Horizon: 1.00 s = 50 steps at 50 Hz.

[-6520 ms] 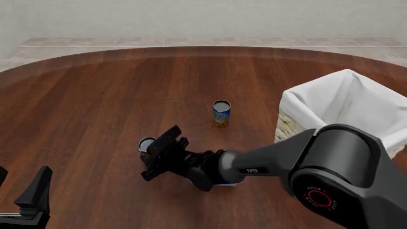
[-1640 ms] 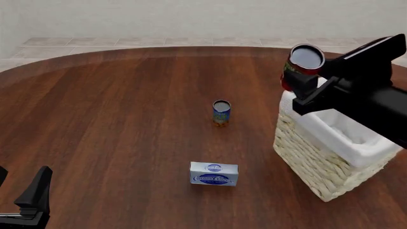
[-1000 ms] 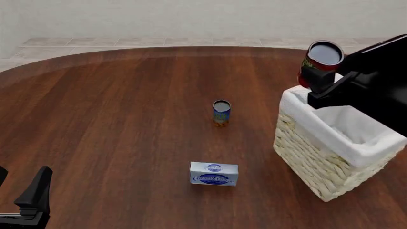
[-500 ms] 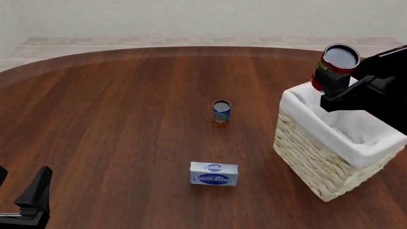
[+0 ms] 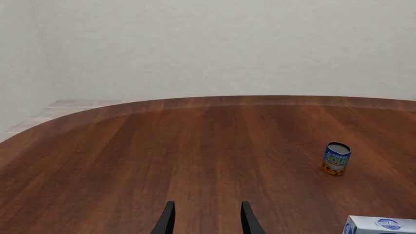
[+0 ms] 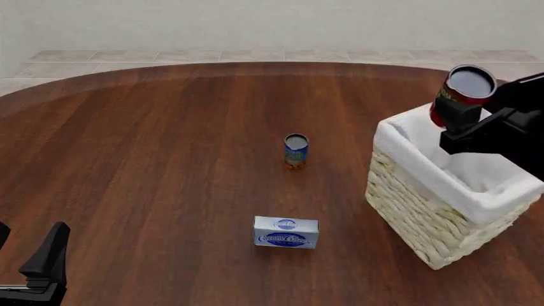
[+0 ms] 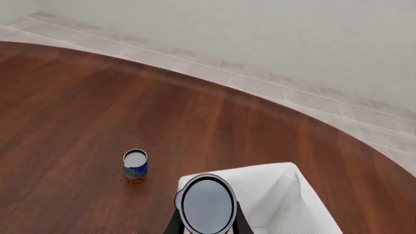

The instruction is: Pick up the tomato sauce, and put it in the basket.

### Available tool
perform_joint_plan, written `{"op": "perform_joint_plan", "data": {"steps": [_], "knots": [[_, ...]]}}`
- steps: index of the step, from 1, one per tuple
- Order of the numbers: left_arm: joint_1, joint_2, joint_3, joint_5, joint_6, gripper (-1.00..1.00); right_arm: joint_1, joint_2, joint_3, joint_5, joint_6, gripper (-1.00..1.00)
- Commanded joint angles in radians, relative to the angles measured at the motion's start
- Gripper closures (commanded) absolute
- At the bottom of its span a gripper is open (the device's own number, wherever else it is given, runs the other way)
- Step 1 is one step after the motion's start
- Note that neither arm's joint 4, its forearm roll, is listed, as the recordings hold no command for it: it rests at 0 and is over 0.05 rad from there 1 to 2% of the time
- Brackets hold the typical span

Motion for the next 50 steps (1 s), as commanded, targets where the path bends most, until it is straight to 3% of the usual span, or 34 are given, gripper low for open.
{"op": "perform_joint_plan", "data": {"steps": [1,50], "knots": [[0.000,0.000,0.000,0.000,0.000,-1.00,-0.017,0.004,0.009,-0.017,0.024,1.00],[0.000,0.000,0.000,0.000,0.000,-1.00,-0.124,0.113,0.045,-0.150,0.081,1.00]]}}
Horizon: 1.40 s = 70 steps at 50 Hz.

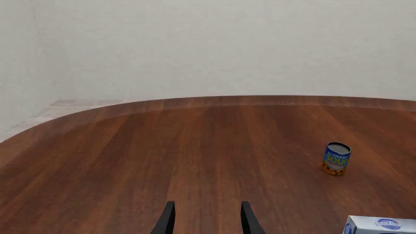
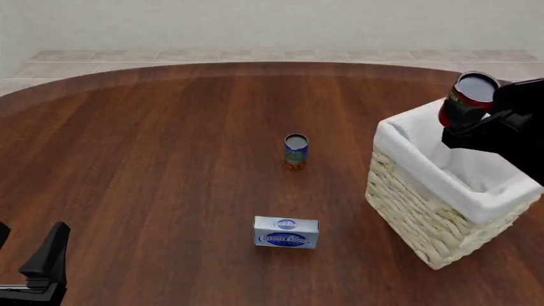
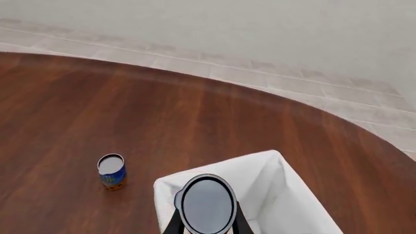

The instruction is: Pick up the tomato sauce, and put it in the basket.

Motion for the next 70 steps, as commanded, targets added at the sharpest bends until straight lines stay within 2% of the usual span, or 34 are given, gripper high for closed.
{"op": "perform_joint_plan", "data": {"steps": [1,19,43,70], "knots": [[0.000,0.000,0.000,0.000,0.000,-1.00,-0.026,0.032,0.010,-0.043,0.033,1.00],[0.000,0.000,0.000,0.000,0.000,-1.00,-0.059,0.088,0.045,-0.119,0.059,1.00],[0.000,0.000,0.000,0.000,0.000,-1.00,-0.108,0.128,0.065,-0.170,0.086,1.00],[0.000,0.000,0.000,0.000,0.000,-1.00,-0.134,0.217,0.072,-0.234,0.093,1.00]]}}
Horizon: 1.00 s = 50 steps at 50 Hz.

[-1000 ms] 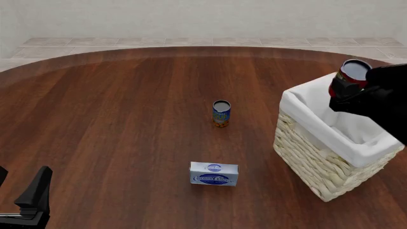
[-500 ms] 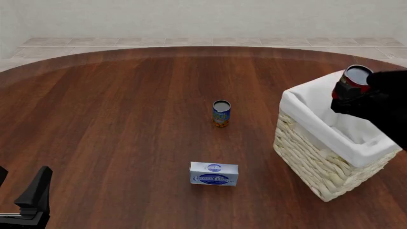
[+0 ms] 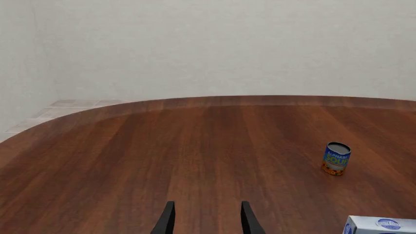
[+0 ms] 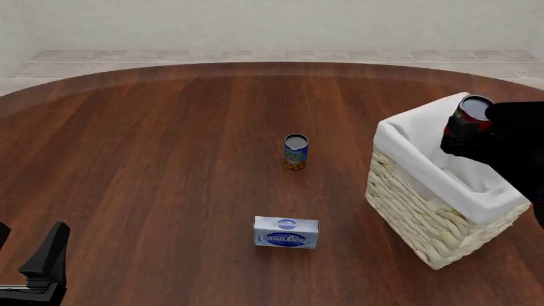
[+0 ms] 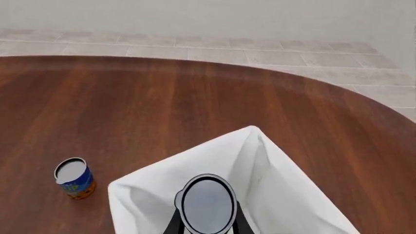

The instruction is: Pick up the tomato sauce, and put it in the basket.

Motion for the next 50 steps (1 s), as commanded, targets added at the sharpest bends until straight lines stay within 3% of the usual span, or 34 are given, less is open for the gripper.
{"op": "perform_joint_plan", "data": {"steps": [1,27,50], "knots": [[0.000,0.000,0.000,0.000,0.000,-1.00,-0.012,0.039,-0.007,-0.026,0.018,1.00],[0.000,0.000,0.000,0.000,0.000,-1.00,-0.037,0.126,-0.053,-0.047,0.013,1.00],[0.000,0.000,0.000,0.000,0.000,-1.00,-0.052,0.187,-0.025,-0.104,0.028,1.00]]}}
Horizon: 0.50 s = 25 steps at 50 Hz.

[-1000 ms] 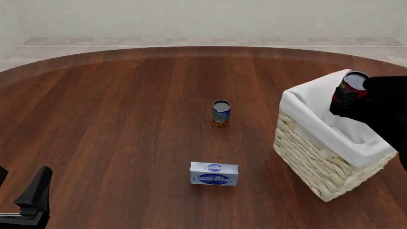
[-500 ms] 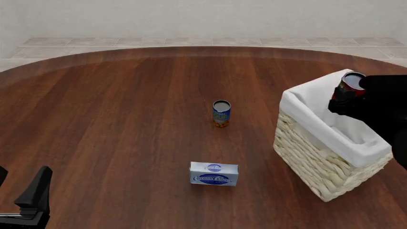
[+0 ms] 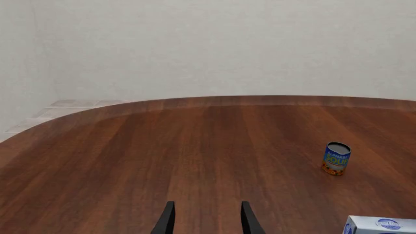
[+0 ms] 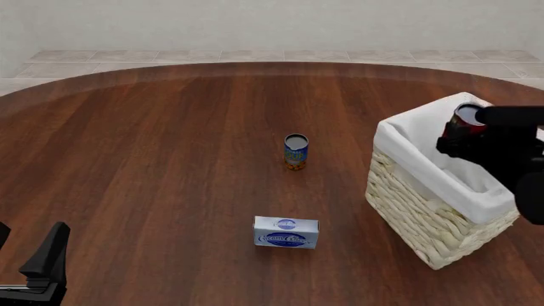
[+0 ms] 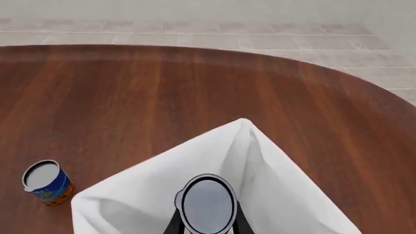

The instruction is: Pick up the tomato sauce, and put it in the basket.

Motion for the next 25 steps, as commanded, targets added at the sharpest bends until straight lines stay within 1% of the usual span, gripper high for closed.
{"op": "perform_joint_plan", "data": {"steps": [1,22,23,25], "knots": [[0.000,0.000,0.000,0.000,0.000,-1.00,-0.005,0.022,0.006,-0.020,0.024,1.00],[0.000,0.000,0.000,0.000,0.000,-1.00,-0.013,0.051,0.011,-0.038,0.028,1.00],[0.000,0.000,0.000,0.000,0.000,-1.00,-0.013,0.050,0.011,-0.036,0.029,-1.00],[0.000,0.000,0.000,0.000,0.000,-1.00,-0.015,0.050,0.011,-0.036,0.027,-1.00]]}}
